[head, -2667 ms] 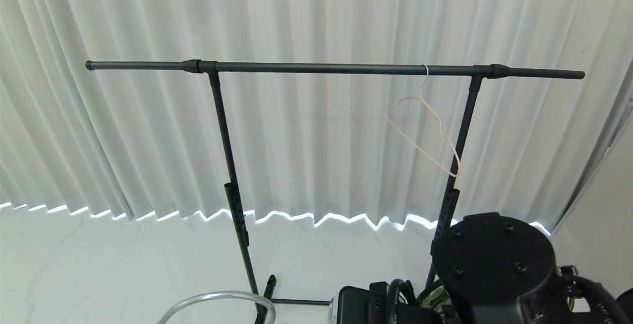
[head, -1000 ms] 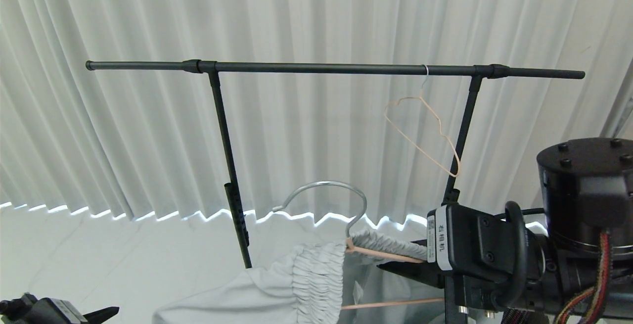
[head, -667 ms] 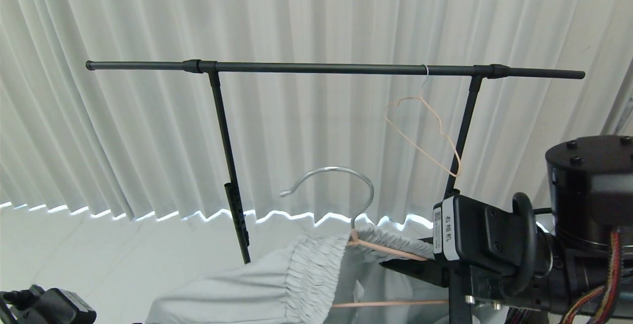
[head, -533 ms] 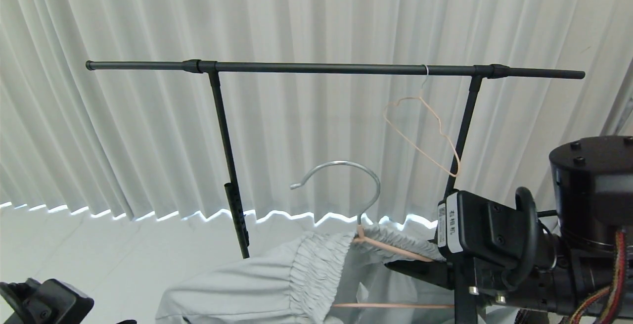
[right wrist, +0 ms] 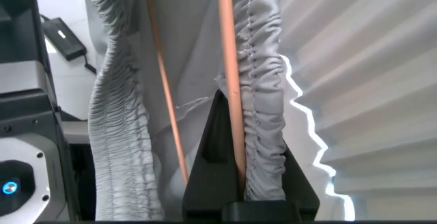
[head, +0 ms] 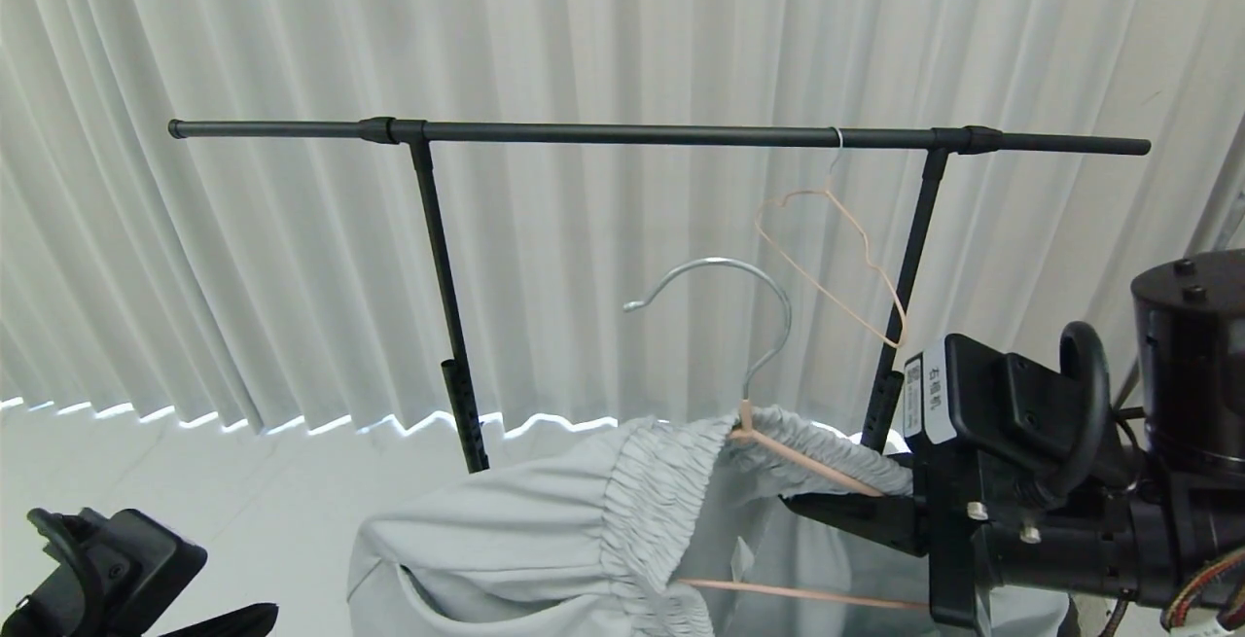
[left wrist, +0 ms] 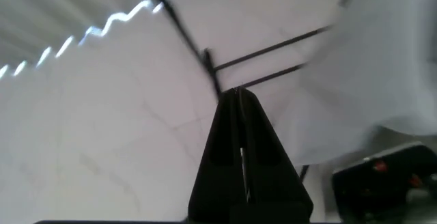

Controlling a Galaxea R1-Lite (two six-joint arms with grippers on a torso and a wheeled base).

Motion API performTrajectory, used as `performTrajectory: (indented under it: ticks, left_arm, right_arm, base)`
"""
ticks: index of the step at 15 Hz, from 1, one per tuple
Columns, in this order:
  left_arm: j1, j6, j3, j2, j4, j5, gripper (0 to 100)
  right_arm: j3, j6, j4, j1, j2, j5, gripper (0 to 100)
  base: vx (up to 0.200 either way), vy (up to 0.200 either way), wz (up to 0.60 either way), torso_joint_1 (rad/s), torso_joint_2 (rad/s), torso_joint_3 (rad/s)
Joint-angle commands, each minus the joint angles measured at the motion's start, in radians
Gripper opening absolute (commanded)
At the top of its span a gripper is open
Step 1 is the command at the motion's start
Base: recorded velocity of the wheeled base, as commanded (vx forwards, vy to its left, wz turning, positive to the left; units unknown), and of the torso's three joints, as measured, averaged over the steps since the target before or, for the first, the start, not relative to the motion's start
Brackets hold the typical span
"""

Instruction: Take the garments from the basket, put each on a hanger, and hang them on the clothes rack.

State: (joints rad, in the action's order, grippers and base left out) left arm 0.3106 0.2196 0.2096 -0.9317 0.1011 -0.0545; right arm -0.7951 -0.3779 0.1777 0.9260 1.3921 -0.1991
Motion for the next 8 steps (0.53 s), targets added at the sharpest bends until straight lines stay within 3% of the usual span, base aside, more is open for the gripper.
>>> performTrajectory:
  ticks: [1,2,5,8]
  left_arm:
    - [0.056,0.003,0.013,0.044,0.003,0.048,0]
    - [0.058,0.003,0.022,0.044,0.012,0.074,100]
    - [0.056,0.003,0.028,0.034,0.063,0.177,100]
    - [0.056,0.000,0.031,-0.006,0.075,0.183,100]
  right_arm:
    - [-0.003,0.008,0.002,-0.006,-0.001,0.000,0]
    - [-0.007,0.010,0.002,-0.010,-0.002,0.000,0]
    - [-0.015,0.008,0.006,0.002,-0.005,-0.005,0]
    - [-0.030,0.008,0.009,0.042,-0.008,-0.005,0]
  base:
    - [0.000,0.000,0.00,0.000,0.00,0.000]
    - [0.000,0.000,0.00,0.000,0.00,0.000]
    - [0.000,0.000,0.00,0.000,0.00,0.000]
    - [0.000,0.000,0.00,0.000,0.00,0.000]
